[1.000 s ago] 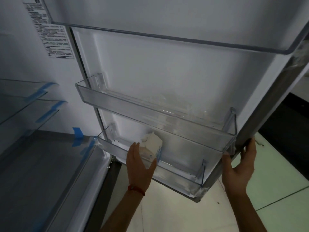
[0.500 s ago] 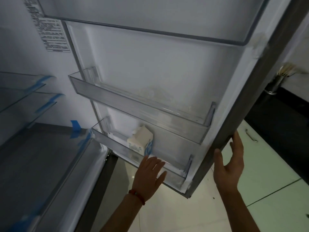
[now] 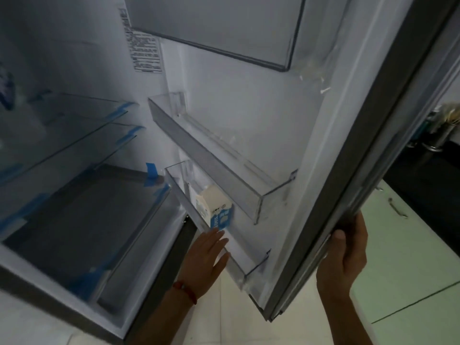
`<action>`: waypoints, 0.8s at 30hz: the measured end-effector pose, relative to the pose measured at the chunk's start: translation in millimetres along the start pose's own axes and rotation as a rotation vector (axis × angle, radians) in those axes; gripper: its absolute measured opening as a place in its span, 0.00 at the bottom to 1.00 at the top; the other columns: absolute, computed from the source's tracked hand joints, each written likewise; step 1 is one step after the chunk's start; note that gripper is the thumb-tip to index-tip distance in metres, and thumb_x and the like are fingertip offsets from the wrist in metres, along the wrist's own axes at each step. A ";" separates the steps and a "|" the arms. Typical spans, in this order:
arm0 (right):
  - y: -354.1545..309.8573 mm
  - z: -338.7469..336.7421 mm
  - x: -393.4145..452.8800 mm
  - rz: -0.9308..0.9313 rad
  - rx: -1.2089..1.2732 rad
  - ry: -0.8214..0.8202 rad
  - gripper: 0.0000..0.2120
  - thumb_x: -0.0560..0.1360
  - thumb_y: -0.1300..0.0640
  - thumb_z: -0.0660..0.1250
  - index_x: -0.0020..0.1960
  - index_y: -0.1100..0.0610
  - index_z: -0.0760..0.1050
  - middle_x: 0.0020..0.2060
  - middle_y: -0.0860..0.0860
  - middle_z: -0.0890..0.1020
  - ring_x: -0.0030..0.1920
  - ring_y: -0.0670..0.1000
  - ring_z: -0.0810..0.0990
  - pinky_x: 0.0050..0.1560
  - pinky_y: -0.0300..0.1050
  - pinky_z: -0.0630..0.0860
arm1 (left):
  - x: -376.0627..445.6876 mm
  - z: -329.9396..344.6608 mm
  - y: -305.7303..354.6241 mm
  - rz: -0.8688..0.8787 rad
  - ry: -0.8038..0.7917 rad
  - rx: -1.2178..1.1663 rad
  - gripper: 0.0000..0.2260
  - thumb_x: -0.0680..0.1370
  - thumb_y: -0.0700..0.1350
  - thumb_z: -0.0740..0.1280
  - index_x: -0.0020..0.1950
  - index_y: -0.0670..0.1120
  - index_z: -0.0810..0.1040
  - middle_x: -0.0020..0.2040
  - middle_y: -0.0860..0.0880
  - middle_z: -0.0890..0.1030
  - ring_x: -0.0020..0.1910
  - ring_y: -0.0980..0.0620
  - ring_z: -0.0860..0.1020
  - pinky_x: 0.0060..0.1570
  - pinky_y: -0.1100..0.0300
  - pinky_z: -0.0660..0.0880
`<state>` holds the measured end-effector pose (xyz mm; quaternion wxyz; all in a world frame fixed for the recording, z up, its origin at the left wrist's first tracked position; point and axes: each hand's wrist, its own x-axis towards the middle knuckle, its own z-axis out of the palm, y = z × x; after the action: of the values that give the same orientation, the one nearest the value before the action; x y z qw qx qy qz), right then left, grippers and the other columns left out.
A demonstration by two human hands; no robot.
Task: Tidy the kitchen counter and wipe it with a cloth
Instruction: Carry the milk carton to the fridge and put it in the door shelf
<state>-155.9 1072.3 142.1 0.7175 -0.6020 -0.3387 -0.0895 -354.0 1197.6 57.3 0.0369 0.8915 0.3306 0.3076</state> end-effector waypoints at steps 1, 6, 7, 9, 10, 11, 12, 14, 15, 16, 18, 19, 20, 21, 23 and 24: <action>-6.3 3.6 -9.8 0.019 -0.015 0.018 0.21 0.74 0.51 0.54 0.65 0.38 0.65 0.53 0.38 0.80 0.52 0.44 0.78 0.55 0.40 0.75 | -7.3 -10.5 -3.7 -0.013 0.004 0.005 0.18 0.80 0.56 0.46 0.59 0.49 0.70 0.55 0.44 0.82 0.61 0.53 0.69 0.52 0.48 0.79; -42.6 23.4 -69.9 0.096 -0.075 0.025 0.20 0.74 0.47 0.51 0.63 0.46 0.66 0.40 0.30 0.76 0.40 0.29 0.73 0.42 0.23 0.66 | -54.1 -84.0 -22.1 -0.085 0.065 0.064 0.22 0.79 0.58 0.45 0.62 0.47 0.69 0.60 0.42 0.79 0.64 0.50 0.66 0.68 0.54 0.63; -52.2 28.9 -83.4 0.079 -0.076 0.011 0.19 0.74 0.48 0.51 0.63 0.50 0.66 0.39 0.32 0.76 0.39 0.29 0.72 0.40 0.23 0.66 | -63.1 -102.4 -28.0 -0.105 0.100 0.075 0.23 0.79 0.58 0.45 0.63 0.47 0.68 0.62 0.42 0.77 0.65 0.50 0.65 0.69 0.54 0.60; -72.4 40.6 -109.8 0.030 -0.070 -0.036 0.17 0.75 0.49 0.52 0.61 0.51 0.65 0.39 0.39 0.77 0.36 0.32 0.72 0.38 0.21 0.66 | -77.6 -140.2 -40.0 -0.136 0.202 0.105 0.23 0.79 0.59 0.45 0.66 0.47 0.66 0.67 0.44 0.71 0.70 0.51 0.60 0.71 0.53 0.59; -82.9 47.2 -122.4 0.013 -0.073 -0.056 0.16 0.75 0.49 0.53 0.62 0.50 0.65 0.40 0.43 0.78 0.37 0.34 0.72 0.39 0.19 0.66 | -84.0 -157.9 -46.3 -0.144 0.264 0.123 0.23 0.79 0.58 0.46 0.66 0.47 0.65 0.69 0.46 0.66 0.73 0.53 0.55 0.71 0.53 0.57; -93.4 53.6 -134.1 -0.004 -0.074 -0.079 0.17 0.76 0.46 0.54 0.63 0.46 0.65 0.43 0.46 0.80 0.39 0.35 0.72 0.42 0.17 0.66 | -90.4 -173.8 -52.6 -0.147 0.330 0.144 0.22 0.79 0.58 0.48 0.67 0.47 0.64 0.71 0.47 0.62 0.75 0.56 0.51 0.73 0.54 0.53; -102.7 60.1 -145.0 -0.018 -0.072 -0.108 0.16 0.76 0.42 0.53 0.63 0.40 0.65 0.46 0.40 0.79 0.42 0.33 0.73 0.44 0.16 0.65 | -96.3 -188.7 -58.5 -0.157 0.397 0.166 0.22 0.78 0.57 0.50 0.67 0.46 0.63 0.74 0.49 0.58 0.76 0.57 0.48 0.73 0.56 0.51; -118.5 73.1 -165.3 -0.027 -0.063 -0.191 0.14 0.75 0.37 0.50 0.59 0.34 0.66 0.45 0.32 0.77 0.46 0.26 0.73 0.46 0.16 0.66 | -107.9 -213.2 -71.3 -0.193 0.521 0.173 0.23 0.78 0.55 0.54 0.68 0.43 0.62 0.76 0.49 0.54 0.76 0.57 0.48 0.74 0.58 0.50; -123.7 79.8 -174.6 -0.020 -0.044 -0.241 0.17 0.75 0.35 0.50 0.59 0.38 0.67 0.44 0.37 0.78 0.46 0.27 0.73 0.46 0.17 0.67 | -112.6 -223.3 -77.3 -0.213 0.575 0.146 0.24 0.78 0.54 0.55 0.68 0.41 0.62 0.74 0.45 0.56 0.76 0.56 0.49 0.74 0.59 0.51; -126.4 87.3 -183.8 -0.021 -0.027 -0.289 0.23 0.75 0.35 0.49 0.59 0.48 0.69 0.44 0.46 0.80 0.45 0.31 0.74 0.46 0.18 0.68 | -116.3 -231.4 -83.6 -0.234 0.613 0.107 0.25 0.78 0.54 0.56 0.69 0.40 0.61 0.73 0.41 0.58 0.76 0.55 0.51 0.74 0.60 0.52; -132.7 102.4 -198.7 -0.004 -0.016 -0.367 0.33 0.74 0.34 0.49 0.61 0.61 0.68 0.46 0.61 0.80 0.46 0.42 0.75 0.48 0.21 0.70 | -120.3 -242.9 -96.4 -0.288 0.645 0.029 0.26 0.78 0.53 0.56 0.70 0.39 0.59 0.72 0.38 0.59 0.74 0.49 0.55 0.74 0.61 0.53; -137.1 110.6 -204.7 0.014 -0.001 -0.393 0.34 0.74 0.34 0.49 0.64 0.61 0.66 0.50 0.61 0.80 0.48 0.45 0.76 0.50 0.24 0.71 | -121.5 -246.6 -104.5 -0.319 0.649 0.006 0.26 0.78 0.52 0.57 0.71 0.40 0.58 0.72 0.38 0.59 0.74 0.49 0.55 0.74 0.62 0.54; -139.2 116.6 -209.4 0.030 0.011 -0.410 0.32 0.74 0.34 0.49 0.65 0.58 0.64 0.53 0.61 0.79 0.50 0.47 0.77 0.53 0.27 0.71 | -120.9 -246.3 -111.4 -0.346 0.641 -0.021 0.26 0.77 0.51 0.58 0.72 0.40 0.57 0.73 0.39 0.59 0.75 0.52 0.55 0.74 0.63 0.54; -141.9 121.4 -213.4 0.035 0.018 -0.416 0.31 0.74 0.33 0.49 0.66 0.54 0.62 0.55 0.60 0.79 0.53 0.48 0.77 0.55 0.33 0.73 | -119.4 -244.2 -116.8 -0.371 0.625 -0.052 0.27 0.77 0.50 0.58 0.72 0.41 0.57 0.74 0.42 0.57 0.75 0.56 0.53 0.74 0.64 0.53; -149.5 132.8 -221.8 0.003 0.014 -0.452 0.28 0.73 0.32 0.49 0.68 0.45 0.60 0.62 0.56 0.76 0.60 0.46 0.75 0.59 0.40 0.74 | -119.2 -240.9 -126.7 -0.405 0.596 -0.105 0.28 0.76 0.48 0.58 0.73 0.41 0.55 0.75 0.50 0.54 0.75 0.62 0.50 0.73 0.68 0.52; -152.3 138.5 -224.5 -0.034 0.015 -0.482 0.25 0.73 0.33 0.49 0.68 0.39 0.57 0.66 0.49 0.73 0.63 0.40 0.71 0.62 0.36 0.72 | -118.9 -238.7 -130.5 -0.403 0.586 -0.123 0.28 0.76 0.49 0.57 0.73 0.42 0.55 0.75 0.54 0.52 0.75 0.63 0.50 0.73 0.68 0.52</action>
<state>-459.4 1098.2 137.5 0.6187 -0.5949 -0.5110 0.0470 -635.1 1193.6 152.8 0.0540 0.6785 0.4771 0.5560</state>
